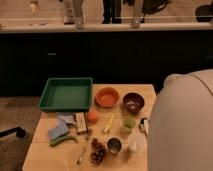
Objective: Place brush in purple bowl
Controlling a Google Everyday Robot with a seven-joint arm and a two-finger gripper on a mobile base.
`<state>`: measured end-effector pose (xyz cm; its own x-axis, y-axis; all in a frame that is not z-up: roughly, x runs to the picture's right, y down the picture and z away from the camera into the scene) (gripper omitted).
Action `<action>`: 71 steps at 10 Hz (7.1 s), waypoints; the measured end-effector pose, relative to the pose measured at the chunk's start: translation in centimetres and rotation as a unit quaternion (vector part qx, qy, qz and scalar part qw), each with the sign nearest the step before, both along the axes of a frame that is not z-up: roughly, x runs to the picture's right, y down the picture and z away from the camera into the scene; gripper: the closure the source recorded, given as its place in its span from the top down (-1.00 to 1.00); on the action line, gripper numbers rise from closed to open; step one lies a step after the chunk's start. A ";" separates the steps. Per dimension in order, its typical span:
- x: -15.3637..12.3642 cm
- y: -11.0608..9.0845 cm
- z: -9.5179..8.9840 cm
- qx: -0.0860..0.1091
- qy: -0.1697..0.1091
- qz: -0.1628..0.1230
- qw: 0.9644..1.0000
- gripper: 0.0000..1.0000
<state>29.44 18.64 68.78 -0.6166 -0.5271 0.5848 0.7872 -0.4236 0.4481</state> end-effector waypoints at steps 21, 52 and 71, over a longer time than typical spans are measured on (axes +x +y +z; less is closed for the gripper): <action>0.0 0.0 0.0 0.000 0.000 0.000 1.000 0.60; -0.9 0.4 0.5 -0.029 0.198 0.130 0.971 0.60; 2.5 5.3 2.4 -0.071 0.157 0.123 0.977 0.60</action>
